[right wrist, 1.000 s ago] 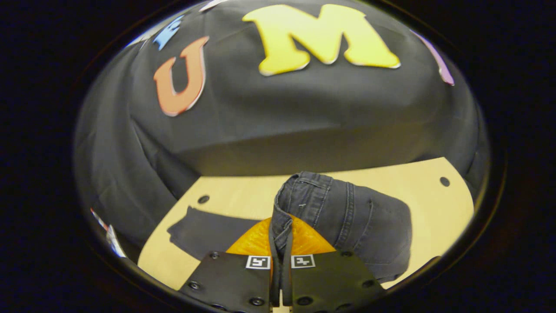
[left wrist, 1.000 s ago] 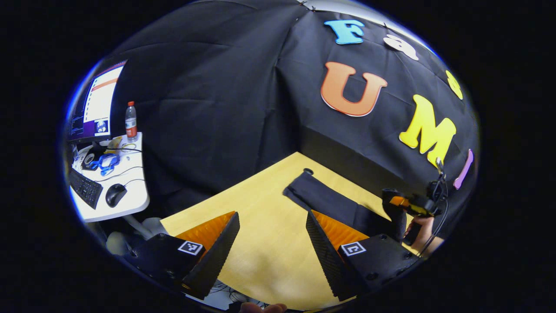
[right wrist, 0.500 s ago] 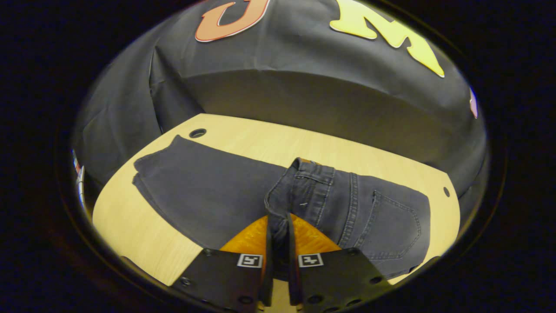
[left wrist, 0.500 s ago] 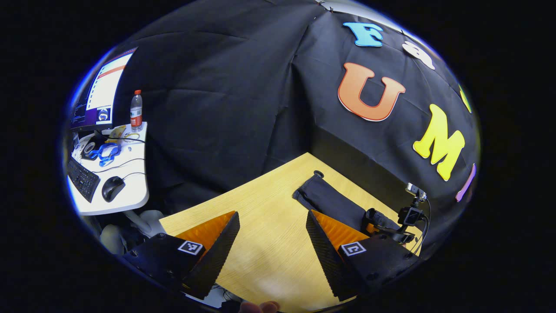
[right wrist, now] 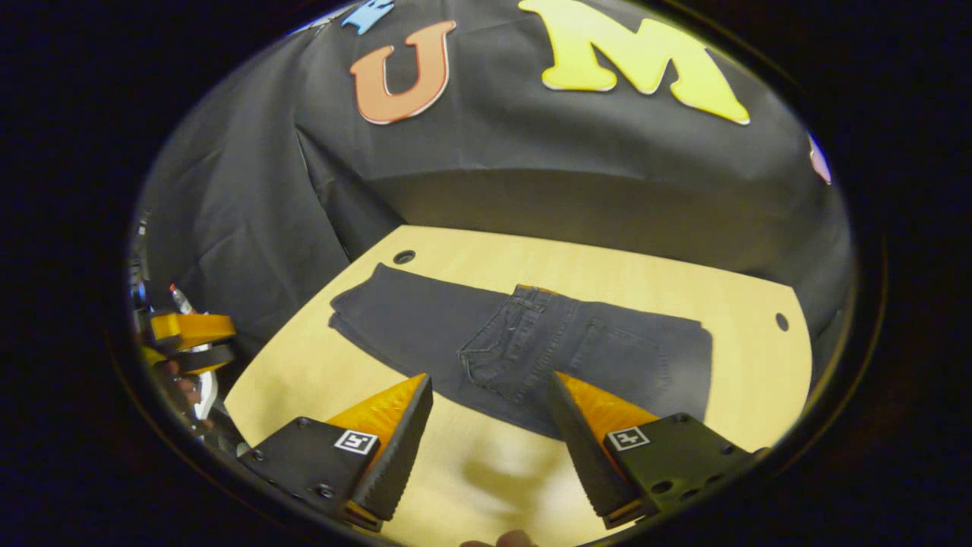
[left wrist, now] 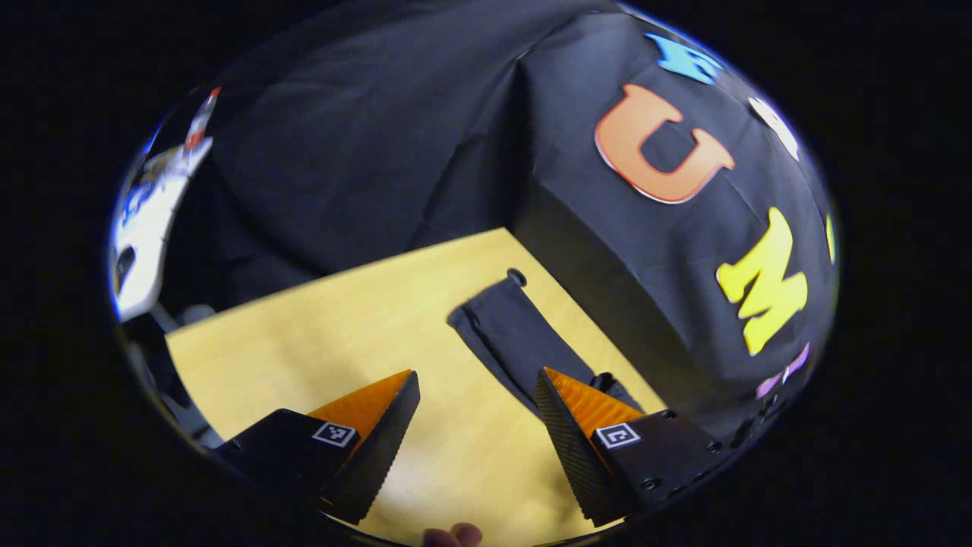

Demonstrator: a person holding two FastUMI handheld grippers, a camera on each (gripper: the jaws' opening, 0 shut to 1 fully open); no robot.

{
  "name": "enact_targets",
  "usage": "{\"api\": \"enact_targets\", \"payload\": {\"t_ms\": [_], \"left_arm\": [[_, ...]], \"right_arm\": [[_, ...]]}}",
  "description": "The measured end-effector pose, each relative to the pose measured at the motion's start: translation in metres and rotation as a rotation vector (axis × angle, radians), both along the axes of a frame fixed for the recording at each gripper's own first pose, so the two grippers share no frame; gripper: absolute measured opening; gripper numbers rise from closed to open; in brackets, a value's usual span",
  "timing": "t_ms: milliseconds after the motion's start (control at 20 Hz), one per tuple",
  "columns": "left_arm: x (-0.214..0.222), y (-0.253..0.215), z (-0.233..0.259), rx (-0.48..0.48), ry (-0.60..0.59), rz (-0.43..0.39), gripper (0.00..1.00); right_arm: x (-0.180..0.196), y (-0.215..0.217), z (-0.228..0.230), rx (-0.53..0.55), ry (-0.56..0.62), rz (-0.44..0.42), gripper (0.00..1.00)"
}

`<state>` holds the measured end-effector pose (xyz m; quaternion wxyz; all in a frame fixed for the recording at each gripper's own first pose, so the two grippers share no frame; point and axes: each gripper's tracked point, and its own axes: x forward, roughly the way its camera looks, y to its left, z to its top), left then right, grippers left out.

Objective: Grasp the waist and the cuffs of the jeans and fold them to make the two legs overlap; first hold the waist and fold one-third of the jeans toward the cuffs, then hold the cuffs and fold the remaining one-third in the same direction to finish folding.

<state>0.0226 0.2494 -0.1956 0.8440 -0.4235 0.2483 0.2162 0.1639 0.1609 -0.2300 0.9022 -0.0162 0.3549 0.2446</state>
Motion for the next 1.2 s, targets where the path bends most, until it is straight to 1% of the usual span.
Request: {"api": "enact_targets", "payload": {"t_ms": [50,150,200,250,300,350,400,600,750,900,950,1000,1200], "left_arm": [[0.015,0.000,-0.012,-0.065,0.006,0.020,0.99],[0.032,0.011,-0.035,-0.170,0.017,0.065,0.99],[0.042,0.014,-0.048,-0.218,0.022,0.083,0.99],[0.053,0.016,-0.058,-0.257,0.031,0.095,0.99],[0.062,0.019,-0.066,-0.286,0.031,0.107,0.99],[0.068,0.023,-0.071,-0.307,0.030,0.120,0.99],[0.078,0.027,-0.076,-0.319,0.024,0.128,0.99],[0.102,0.040,-0.091,-0.295,0.040,0.142,0.99],[0.115,0.045,-0.101,-0.288,0.052,0.152,0.98],[0.125,0.051,-0.102,-0.284,0.047,0.159,0.98],[0.128,0.053,-0.104,-0.270,0.049,0.157,0.98],[0.134,0.055,-0.104,-0.264,0.049,0.150,0.98],[0.150,0.059,-0.106,-0.222,0.044,0.119,0.99]], "right_arm": [[-0.009,-0.014,0.013,0.008,-0.006,0.004,0.89],[-0.025,-0.046,0.030,0.003,-0.017,0.007,0.89],[-0.033,-0.059,0.031,0.002,-0.004,0.006,0.94],[-0.039,-0.074,0.029,-0.007,0.019,0.003,0.89],[-0.044,-0.091,0.025,-0.023,0.038,-0.013,0.94],[-0.046,-0.108,0.024,-0.035,0.054,-0.039,0.89],[-0.047,-0.124,0.023,-0.037,0.065,-0.069,0.94],[-0.043,-0.169,0.021,-0.033,0.087,-0.176,0.94],[-0.040,-0.186,0.021,-0.036,0.091,-0.220,0.95],[-0.037,-0.191,0.019,-0.045,0.089,-0.226,0.94],[-0.036,-0.190,0.018,-0.043,0.092,-0.224,0.89],[-0.034,-0.189,0.017,-0.042,0.095,-0.222,0.94],[-0.029,-0.191,0.011,-0.043,0.108,-0.229,0.95]]}}
